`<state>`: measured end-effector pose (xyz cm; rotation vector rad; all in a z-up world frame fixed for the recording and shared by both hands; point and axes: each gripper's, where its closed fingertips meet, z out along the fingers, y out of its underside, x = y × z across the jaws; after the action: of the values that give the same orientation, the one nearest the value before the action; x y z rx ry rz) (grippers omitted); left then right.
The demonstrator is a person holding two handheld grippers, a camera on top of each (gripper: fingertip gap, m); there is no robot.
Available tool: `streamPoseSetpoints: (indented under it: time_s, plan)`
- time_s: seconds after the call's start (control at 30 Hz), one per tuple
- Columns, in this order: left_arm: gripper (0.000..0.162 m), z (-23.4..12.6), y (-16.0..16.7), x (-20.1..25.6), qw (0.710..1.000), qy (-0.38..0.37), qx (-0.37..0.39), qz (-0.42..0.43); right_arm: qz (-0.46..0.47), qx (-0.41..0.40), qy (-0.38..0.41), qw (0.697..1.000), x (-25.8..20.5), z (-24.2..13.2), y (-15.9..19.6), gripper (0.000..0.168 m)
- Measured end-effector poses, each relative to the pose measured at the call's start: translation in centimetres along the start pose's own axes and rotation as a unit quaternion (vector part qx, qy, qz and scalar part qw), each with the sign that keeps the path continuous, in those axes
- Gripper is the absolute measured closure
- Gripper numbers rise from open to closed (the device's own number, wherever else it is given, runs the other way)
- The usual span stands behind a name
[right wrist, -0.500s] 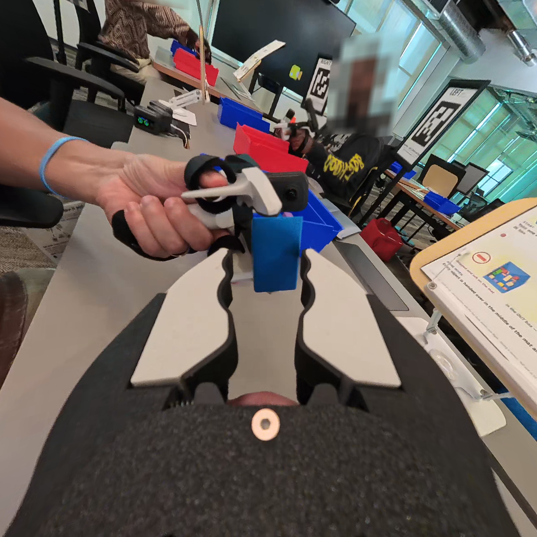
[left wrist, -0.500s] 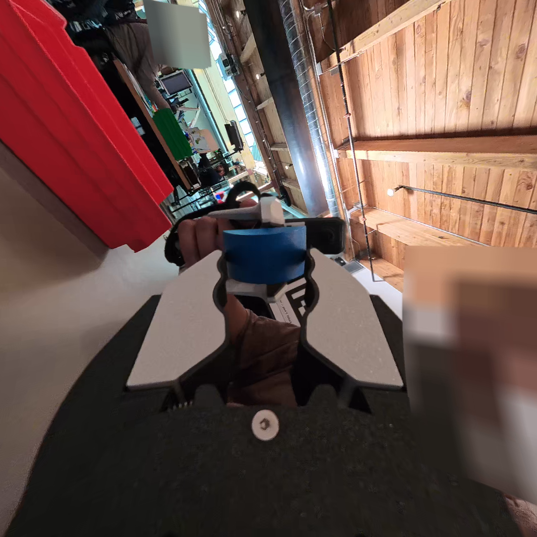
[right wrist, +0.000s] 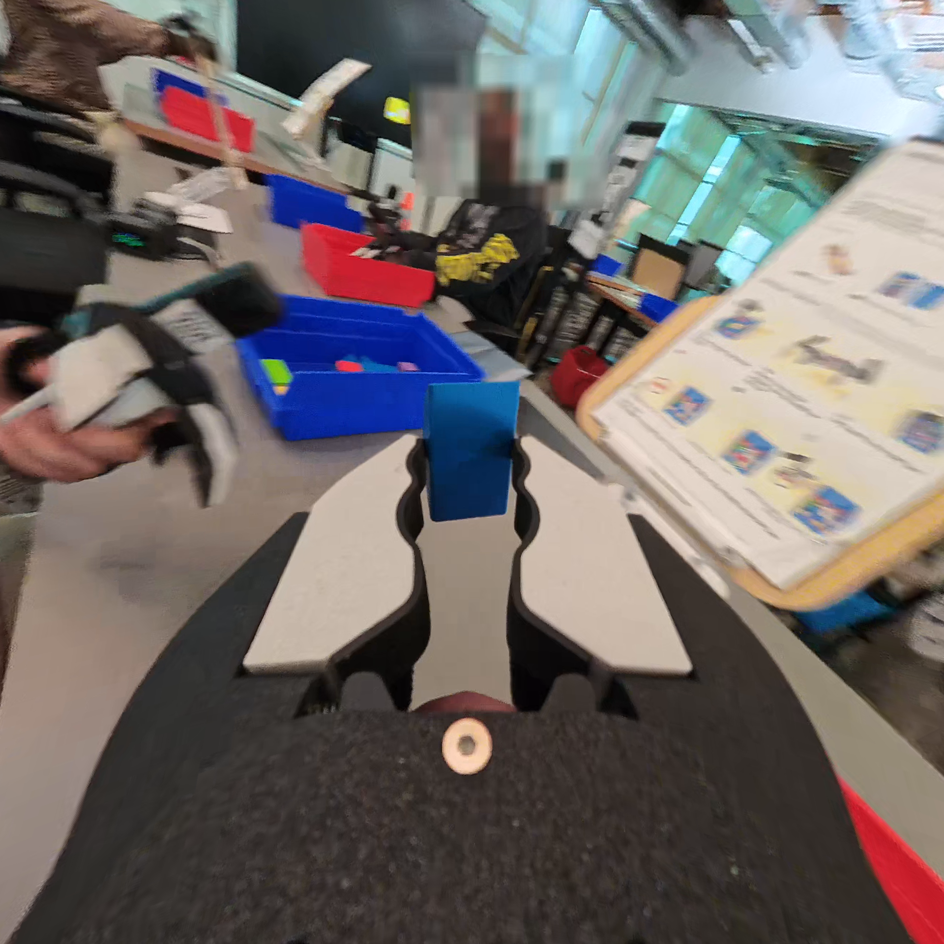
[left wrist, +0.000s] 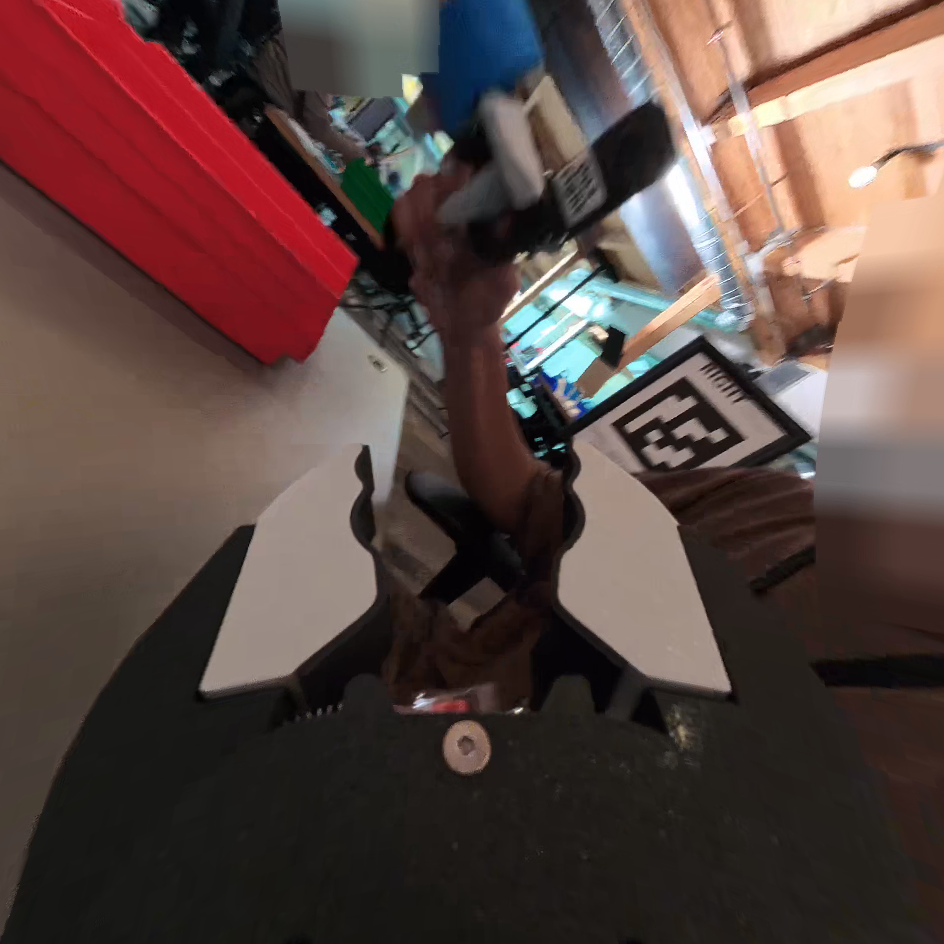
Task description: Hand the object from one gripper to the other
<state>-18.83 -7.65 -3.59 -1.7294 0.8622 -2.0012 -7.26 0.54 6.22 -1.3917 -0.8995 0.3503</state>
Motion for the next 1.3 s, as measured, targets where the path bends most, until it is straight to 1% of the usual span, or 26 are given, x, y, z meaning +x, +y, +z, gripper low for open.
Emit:
streamPoseSetpoints:
  time_s: [0.07, 0.13, 0.17, 0.2, 0.23, 0.27, 0.33, 0.4, 0.47, 0.5, 0.57, 0.63, 0.73, 0.83, 0.97, 1.03, 1.1, 1.13, 1.2, 1.23, 1.3]
  plan:
    - [0.094, -0.6, 3.2, -2.1, 0.994, -0.084, -0.028, 0.058, 0.009, -0.024, 0.07, 0.997, 4.8, -3.5, -0.3, 0.136]
    - [0.098, -1.1, 5.6, -3.7, 0.984, -0.139, -0.06, 0.09, 0.024, -0.077, 0.12, 0.989, 8.8, -6.7, 1.4, 0.136]
    - [0.098, -1.1, 6.2, -3.9, 0.984, -0.143, -0.065, 0.089, 0.028, -0.114, 0.152, 0.981, 11.0, -8.3, 2.9, 0.136]
    - [0.099, -1.0, 6.4, -3.7, 0.986, -0.134, -0.063, 0.08, 0.028, -0.152, 0.189, 0.97, 13.1, -9.7, 4.8, 0.136]
    - [0.099, -0.7, 6.3, -3.4, 0.989, -0.117, -0.059, 0.067, 0.031, -0.197, 0.207, 0.958, 14.7, -10.9, 7.0, 0.136]
    - [0.1, -0.5, 6.2, -3.1, 0.992, -0.099, -0.058, 0.055, 0.044, -0.251, 0.209, 0.944, 15.8, -11.9, 9.7, 0.136]
    - [0.1, -0.4, 6.2, -2.9, 0.994, -0.078, -0.061, 0.039, 0.067, -0.37, 0.212, 0.902, 17.4, -13.9, 15.4, 0.136]
    - [0.1, -0.7, 6.3, -3.2, 0.994, -0.079, -0.065, 0.032, 0.105, -0.457, 0.19, 0.862, 17.5, -15.2, 20.2, 0.136]
    - [0.101, -1.0, 6.0, -3.3, 0.994, -0.082, -0.06, 0.03, 0.147, -0.529, 0.164, 0.82, 16.7, -16.0, 24.0, 0.136]
    - [0.101, -1.1, 5.8, -3.2, 0.995, -0.079, -0.058, 0.029, 0.169, -0.566, 0.145, 0.794, 15.8, -16.6, 25.7, 0.136]
    - [0.101, -1.3, 5.5, -3.0, 0.995, -0.081, -0.057, 0.034, 0.186, -0.637, 0.116, 0.739, 14.2, -17.8, 28.2, 0.136]
    - [0.101, -1.6, 5.4, -3.2, 0.993, -0.094, -0.059, 0.048, 0.193, -0.686, 0.09, 0.696, 12.8, -18.5, 29.8, 0.136]
    - [0.101, -1.7, 5.4, -3.1, 0.991, -0.102, -0.063, 0.059, 0.197, -0.721, 0.075, 0.66, 12.4, -18.8, 31.3, 0.136]
    - [0.101, -1.5, 5.8, -2.9, 0.991, -0.097, -0.07, 0.06, 0.204, -0.742, 0.052, 0.637, 12.0, -18.7, 32.4, 0.136]
    - [0.1, -1.3, 6.2, -2.9, 0.99, -0.099, -0.081, 0.062, 0.208, -0.75, 0.04, 0.627, 11.8, -18.5, 32.4, 0.136]
    - [0.1, -1.3, 6.3, -2.9, 0.989, -0.101, -0.085, 0.064, 0.201, -0.751, 0.04, 0.628, 11.8, -18.5, 32.5, 0.134]
    - [0.099, -1.3, 6.3, -3.0, 0.989, -0.103, -0.085, 0.065, 0.196, -0.745, 0.037, 0.636, 11.6, -18.5, 32.1, 0.124]
    - [0.099, -1.3, 6.4, -3.0, 0.989, -0.103, -0.086, 0.065, 0.189, -0.734, 0.047, 0.65, 11.9, -18.5, 31.3, 0.12]
    - [0.099, -1.4, 6.4, -3.0, 0.989, -0.104, -0.087, 0.065, 0.153, -0.685, 0.107, 0.704, 13.7, -18.0, 28.3, 0.116]
    - [0.098, -1.4, 6.4, -3.0, 0.988, -0.106, -0.089, 0.067, 0.137, -0.647, 0.145, 0.736, 14.5, -17.7, 26.0, 0.111]
    - [0.098, -1.6, 6.5, -3.4, 0.986, -0.116, -0.094, 0.074, 0.103, -0.562, 0.227, 0.789, 15.4, -17.6, 20.8, 0.109]
